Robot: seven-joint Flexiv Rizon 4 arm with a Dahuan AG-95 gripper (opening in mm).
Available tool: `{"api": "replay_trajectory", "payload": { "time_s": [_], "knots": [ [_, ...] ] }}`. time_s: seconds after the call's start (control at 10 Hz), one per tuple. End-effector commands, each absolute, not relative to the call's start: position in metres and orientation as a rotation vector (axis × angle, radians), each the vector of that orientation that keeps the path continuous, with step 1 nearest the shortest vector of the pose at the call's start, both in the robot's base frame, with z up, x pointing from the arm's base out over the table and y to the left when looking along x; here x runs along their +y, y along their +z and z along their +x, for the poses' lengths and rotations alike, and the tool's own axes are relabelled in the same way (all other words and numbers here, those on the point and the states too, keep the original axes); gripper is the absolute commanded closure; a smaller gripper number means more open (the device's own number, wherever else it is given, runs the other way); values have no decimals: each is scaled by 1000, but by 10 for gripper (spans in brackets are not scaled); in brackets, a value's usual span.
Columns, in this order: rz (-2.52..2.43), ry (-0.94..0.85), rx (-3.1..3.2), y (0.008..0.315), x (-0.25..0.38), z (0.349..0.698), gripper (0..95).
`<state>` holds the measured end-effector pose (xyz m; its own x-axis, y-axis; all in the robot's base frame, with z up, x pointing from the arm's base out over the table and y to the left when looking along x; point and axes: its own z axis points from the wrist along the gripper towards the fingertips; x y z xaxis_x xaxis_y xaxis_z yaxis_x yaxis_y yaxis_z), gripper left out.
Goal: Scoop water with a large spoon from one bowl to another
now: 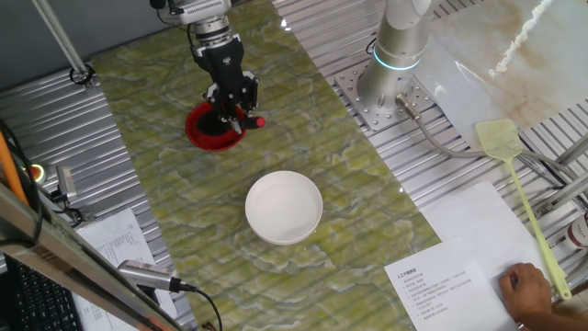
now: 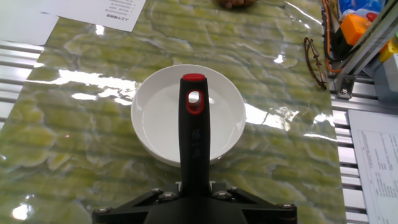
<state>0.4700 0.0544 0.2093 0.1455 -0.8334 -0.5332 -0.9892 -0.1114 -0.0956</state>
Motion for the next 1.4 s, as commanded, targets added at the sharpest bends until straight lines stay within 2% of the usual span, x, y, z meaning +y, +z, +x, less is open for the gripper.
{"api": "replay_trajectory", "payload": {
  "time_s": [0.1,1.4],
  "knots": [
    [-2001,494,1736,209,54,470,950],
    [-1984,517,1712,210,54,470,950]
  ]
}}
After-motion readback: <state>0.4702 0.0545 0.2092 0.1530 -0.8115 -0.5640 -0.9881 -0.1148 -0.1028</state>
